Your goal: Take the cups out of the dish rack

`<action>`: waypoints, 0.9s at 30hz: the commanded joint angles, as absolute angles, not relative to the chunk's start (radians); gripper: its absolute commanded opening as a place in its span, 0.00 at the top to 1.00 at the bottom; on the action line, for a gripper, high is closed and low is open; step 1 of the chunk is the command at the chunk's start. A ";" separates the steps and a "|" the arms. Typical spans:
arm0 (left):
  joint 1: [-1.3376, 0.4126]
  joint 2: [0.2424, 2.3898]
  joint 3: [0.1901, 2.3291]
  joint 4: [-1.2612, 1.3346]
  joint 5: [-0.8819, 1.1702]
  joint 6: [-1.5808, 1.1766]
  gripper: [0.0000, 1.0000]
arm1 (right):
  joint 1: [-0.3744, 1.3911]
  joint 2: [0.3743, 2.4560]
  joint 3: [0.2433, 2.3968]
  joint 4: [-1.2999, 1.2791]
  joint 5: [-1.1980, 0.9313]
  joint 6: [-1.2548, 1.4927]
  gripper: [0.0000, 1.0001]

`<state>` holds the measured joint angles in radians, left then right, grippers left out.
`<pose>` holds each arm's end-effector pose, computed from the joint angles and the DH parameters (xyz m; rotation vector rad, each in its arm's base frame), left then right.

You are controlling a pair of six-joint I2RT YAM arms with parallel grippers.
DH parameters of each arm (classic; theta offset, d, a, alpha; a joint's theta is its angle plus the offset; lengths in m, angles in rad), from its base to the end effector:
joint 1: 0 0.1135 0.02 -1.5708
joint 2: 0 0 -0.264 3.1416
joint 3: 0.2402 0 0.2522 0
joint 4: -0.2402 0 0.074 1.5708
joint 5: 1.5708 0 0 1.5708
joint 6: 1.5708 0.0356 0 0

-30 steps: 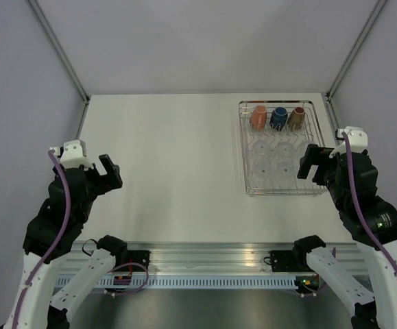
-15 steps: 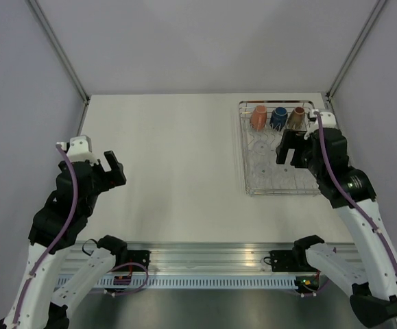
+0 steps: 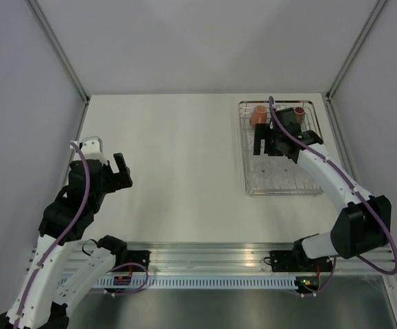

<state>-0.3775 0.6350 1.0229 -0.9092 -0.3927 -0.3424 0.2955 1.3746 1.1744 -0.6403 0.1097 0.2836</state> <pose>0.1019 -0.0258 0.3651 -0.1986 2.0394 -0.0361 0.2819 0.0817 0.3010 0.0362 2.4088 0.1362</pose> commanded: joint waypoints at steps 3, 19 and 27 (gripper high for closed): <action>-0.379 0.632 1.011 -0.859 -0.371 -0.351 0.01 | 0.307 1.492 1.272 -0.582 0.180 0.275 0.09; -0.379 0.629 1.000 -0.850 -0.359 -0.345 0.01 | 0.314 1.735 1.341 -0.546 0.195 0.301 0.26; -0.379 0.644 1.008 -0.845 -0.341 -0.345 0.01 | 0.330 1.692 1.359 -0.574 0.212 0.291 0.61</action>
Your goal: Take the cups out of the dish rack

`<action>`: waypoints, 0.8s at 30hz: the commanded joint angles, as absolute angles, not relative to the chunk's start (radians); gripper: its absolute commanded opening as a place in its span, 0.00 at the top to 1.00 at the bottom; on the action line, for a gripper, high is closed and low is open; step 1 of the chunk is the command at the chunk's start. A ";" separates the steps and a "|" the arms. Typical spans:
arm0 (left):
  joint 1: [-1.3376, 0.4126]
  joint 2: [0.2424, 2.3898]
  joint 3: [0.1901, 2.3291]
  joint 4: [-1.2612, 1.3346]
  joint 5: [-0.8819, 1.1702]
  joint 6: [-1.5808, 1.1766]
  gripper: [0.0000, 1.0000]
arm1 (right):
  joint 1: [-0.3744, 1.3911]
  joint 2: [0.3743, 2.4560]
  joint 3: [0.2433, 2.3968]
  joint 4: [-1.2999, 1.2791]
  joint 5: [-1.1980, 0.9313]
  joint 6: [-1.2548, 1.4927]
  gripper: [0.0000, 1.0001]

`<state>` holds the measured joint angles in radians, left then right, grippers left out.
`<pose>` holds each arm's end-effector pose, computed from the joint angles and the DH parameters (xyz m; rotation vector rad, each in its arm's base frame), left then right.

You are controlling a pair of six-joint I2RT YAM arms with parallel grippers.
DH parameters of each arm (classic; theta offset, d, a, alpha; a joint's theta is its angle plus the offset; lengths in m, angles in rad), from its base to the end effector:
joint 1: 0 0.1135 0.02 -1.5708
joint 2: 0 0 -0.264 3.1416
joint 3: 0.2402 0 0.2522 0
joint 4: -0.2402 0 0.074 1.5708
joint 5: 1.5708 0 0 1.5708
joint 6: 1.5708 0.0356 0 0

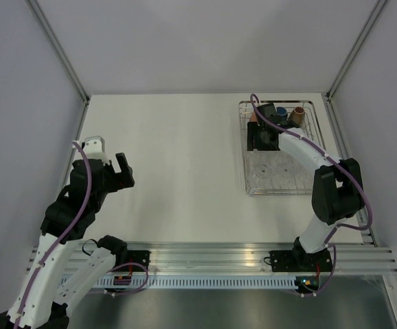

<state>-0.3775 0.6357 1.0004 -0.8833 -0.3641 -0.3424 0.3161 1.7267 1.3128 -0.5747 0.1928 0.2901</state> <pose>0.1052 -0.0281 0.3605 -0.1823 2.0449 -0.0658 0.3531 0.1083 0.2397 0.0404 2.5315 -0.0073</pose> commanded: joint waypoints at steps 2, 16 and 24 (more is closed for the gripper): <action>-0.380 0.661 1.018 -0.838 -0.299 -0.351 0.01 | 0.336 1.668 1.374 -0.587 0.225 0.293 0.64; -0.379 0.762 0.961 -0.456 0.392 -0.523 0.01 | 0.356 1.402 1.434 -0.603 0.042 0.276 0.68; -0.379 0.793 0.828 -0.008 0.709 -0.761 0.01 | 0.376 1.244 1.238 -0.234 -0.496 0.435 0.69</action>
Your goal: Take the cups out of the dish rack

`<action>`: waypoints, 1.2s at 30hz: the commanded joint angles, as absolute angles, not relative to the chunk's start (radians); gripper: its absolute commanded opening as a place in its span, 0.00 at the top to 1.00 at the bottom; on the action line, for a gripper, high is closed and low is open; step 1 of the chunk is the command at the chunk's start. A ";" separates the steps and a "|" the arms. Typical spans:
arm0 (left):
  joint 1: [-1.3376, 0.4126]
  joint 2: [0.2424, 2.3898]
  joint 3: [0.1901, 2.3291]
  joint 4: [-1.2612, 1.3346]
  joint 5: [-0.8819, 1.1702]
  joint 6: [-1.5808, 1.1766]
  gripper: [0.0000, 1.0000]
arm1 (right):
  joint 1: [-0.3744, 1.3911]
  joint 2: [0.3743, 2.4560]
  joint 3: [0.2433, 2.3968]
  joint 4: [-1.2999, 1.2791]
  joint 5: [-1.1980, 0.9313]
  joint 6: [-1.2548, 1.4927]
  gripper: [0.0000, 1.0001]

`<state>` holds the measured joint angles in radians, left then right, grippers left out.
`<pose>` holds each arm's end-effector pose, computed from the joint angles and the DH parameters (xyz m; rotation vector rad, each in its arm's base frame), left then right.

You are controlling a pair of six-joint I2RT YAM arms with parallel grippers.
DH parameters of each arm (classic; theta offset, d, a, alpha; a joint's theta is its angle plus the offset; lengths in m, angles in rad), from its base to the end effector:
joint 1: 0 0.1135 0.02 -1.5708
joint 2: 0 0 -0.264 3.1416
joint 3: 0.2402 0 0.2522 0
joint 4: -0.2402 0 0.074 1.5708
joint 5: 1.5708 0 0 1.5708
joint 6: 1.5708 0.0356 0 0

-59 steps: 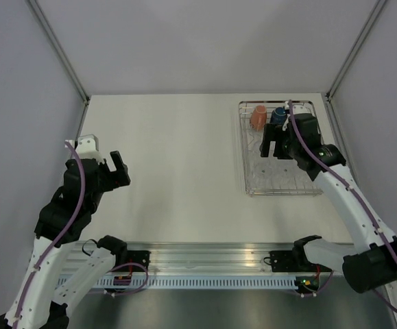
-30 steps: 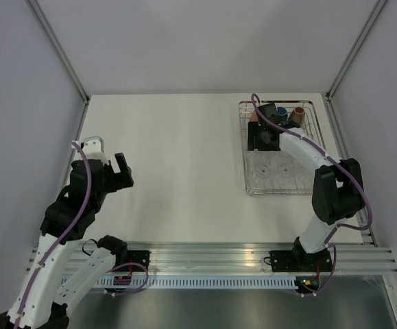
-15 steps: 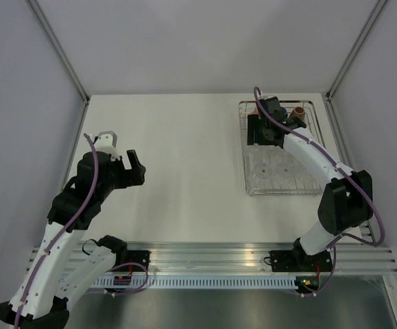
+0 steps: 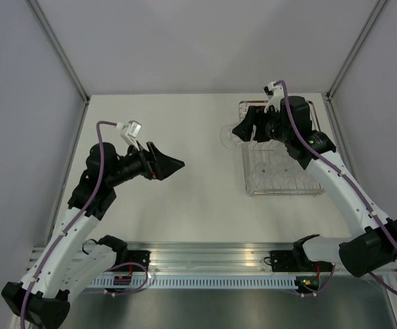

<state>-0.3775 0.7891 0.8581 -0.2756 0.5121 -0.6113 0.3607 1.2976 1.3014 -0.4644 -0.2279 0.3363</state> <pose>0.1582 -0.0815 0.3561 0.1760 1.8956 -1.1467 0.2693 0.1102 0.3803 -0.1729 2.0772 0.6639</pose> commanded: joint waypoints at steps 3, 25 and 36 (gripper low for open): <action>-0.379 0.788 0.784 0.139 0.742 -0.827 0.01 | 0.397 1.207 1.143 -0.037 -0.566 0.543 0.71; -0.379 0.805 0.692 0.529 0.830 -1.035 0.61 | 0.644 1.284 1.025 0.584 -0.726 0.827 0.71; -0.380 0.798 0.725 0.419 0.776 -0.965 0.98 | 0.640 1.275 1.019 0.557 -0.680 0.778 0.18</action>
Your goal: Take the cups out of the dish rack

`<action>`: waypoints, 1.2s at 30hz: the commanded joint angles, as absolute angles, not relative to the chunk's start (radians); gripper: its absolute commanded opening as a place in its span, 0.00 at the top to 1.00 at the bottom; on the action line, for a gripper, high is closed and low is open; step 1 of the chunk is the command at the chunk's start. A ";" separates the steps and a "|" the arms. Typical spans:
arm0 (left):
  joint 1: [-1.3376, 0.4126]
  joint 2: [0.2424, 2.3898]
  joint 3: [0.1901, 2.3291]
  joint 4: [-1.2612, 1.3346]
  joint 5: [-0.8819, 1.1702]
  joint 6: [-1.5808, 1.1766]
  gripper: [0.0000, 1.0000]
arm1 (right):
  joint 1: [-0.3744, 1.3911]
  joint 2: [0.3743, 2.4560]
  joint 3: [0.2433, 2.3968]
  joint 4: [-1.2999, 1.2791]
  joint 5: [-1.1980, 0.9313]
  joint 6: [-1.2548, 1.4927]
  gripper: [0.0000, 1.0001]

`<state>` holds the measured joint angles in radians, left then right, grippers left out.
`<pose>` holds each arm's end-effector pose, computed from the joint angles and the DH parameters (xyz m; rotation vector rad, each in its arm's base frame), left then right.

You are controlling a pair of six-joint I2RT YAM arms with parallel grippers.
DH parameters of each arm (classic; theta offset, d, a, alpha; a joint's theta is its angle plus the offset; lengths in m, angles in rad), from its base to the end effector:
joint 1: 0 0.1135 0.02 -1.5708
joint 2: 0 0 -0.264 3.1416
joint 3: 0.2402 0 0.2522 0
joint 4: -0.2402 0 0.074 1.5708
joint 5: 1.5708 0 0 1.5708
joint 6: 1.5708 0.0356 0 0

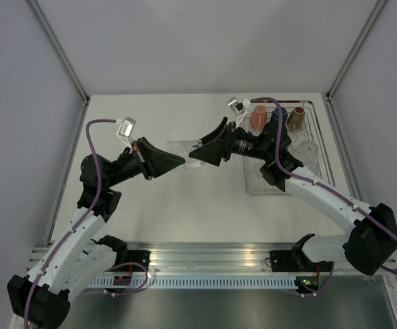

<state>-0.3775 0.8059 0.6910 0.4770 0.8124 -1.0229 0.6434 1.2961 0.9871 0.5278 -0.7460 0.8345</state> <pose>0.1573 -0.0902 0.3704 0.3558 1.4901 -1.6412 0.2237 0.1980 0.3720 -0.5797 1.5478 1.6770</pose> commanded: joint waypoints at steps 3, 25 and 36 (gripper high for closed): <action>-0.379 0.793 0.776 0.252 0.686 -0.862 0.98 | 0.603 1.237 1.049 0.344 -0.599 0.660 0.02; -0.253 1.604 1.627 -0.733 -0.164 -0.424 0.98 | 0.485 0.907 1.103 -0.431 0.130 0.339 0.02; -0.111 2.127 2.081 -0.980 -0.201 -0.345 0.98 | 0.483 0.919 1.078 -0.500 0.149 0.311 0.02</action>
<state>-0.1280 2.0659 1.9640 -0.8742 -0.1638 -0.4080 0.4866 0.9161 1.0847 -0.4797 0.1230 0.3340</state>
